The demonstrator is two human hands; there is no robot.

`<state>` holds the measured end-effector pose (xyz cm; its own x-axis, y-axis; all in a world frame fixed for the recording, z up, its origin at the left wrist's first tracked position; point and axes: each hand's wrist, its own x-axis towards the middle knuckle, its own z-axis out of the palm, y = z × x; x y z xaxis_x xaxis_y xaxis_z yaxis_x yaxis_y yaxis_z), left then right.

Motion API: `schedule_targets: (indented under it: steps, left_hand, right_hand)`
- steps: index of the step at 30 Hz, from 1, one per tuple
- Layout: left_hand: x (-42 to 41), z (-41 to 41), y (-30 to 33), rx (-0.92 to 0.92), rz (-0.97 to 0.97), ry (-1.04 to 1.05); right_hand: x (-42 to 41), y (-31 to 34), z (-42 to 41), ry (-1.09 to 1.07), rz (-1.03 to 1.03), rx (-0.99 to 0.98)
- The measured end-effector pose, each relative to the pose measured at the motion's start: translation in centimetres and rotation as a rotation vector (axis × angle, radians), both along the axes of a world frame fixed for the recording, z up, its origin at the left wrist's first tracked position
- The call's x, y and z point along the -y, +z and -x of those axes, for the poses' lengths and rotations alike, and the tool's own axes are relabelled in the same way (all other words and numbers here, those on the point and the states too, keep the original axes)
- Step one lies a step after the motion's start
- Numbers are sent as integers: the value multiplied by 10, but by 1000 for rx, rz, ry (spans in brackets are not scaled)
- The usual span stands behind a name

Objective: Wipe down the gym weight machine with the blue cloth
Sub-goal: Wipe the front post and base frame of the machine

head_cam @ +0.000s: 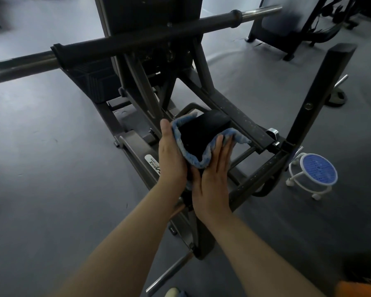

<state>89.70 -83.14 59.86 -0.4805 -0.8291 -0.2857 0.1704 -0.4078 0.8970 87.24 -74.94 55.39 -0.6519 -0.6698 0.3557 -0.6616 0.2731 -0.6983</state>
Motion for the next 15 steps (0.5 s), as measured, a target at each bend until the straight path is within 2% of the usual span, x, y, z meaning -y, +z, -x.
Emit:
schedule_targets:
  steps: [3,6,8,10,12,15]
  left_hand:
    - [-14,-1,-19,-36,-125,-8]
    - [-13,-5,-33,71,-387,-81]
    - [-12,-7,-38,128,-436,-147]
    - [-14,-9,-44,169,-343,-136]
    - [-27,-12,-52,216,-171,-43]
    - [-64,-21,-65,255,341,32]
  right_hand:
    - [-11,-21,3,15,-76,0]
    - [-26,-40,3,40,-134,77]
    - [-33,-47,3,44,-160,99]
    - [-35,-49,0,42,-150,125]
    - [-35,-52,-2,42,-166,145]
    - [-43,-66,2,76,-314,31]
